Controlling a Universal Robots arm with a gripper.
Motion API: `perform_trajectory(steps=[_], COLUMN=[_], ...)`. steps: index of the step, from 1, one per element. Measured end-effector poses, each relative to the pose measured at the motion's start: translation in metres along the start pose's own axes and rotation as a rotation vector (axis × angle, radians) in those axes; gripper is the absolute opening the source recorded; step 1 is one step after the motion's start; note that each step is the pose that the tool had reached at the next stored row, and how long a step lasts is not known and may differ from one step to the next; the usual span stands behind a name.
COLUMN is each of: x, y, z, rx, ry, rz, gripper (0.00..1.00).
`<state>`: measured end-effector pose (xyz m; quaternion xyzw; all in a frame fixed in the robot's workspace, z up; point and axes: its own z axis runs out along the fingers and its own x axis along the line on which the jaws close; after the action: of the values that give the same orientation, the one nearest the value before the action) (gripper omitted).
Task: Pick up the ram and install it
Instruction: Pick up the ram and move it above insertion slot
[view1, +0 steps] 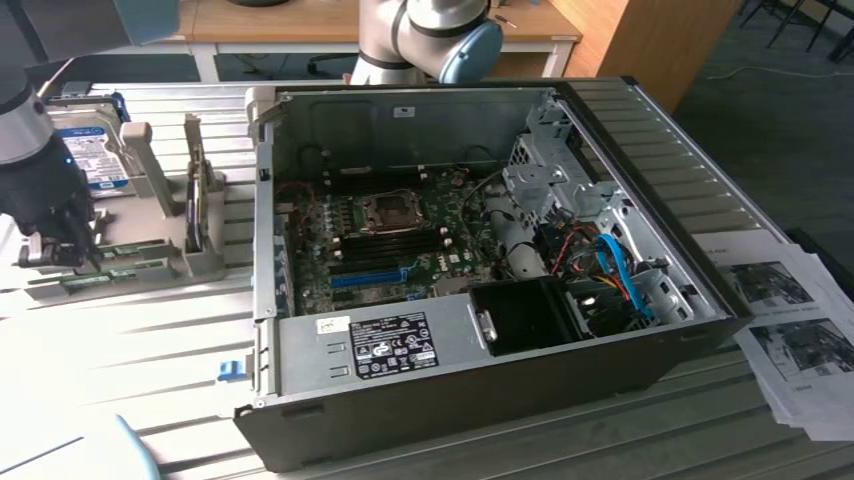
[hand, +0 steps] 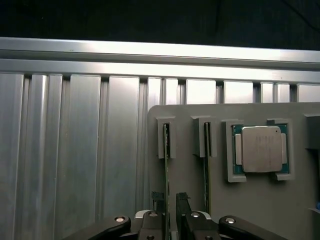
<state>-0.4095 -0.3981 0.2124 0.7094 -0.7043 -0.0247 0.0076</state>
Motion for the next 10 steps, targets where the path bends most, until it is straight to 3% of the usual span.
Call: perform_trajectory(steps=[10], x=[0.0], y=[-0.0156], z=[-0.0007], rx=[0.0001], ry=[0.0], rz=[0.0], gripper=[0.23])
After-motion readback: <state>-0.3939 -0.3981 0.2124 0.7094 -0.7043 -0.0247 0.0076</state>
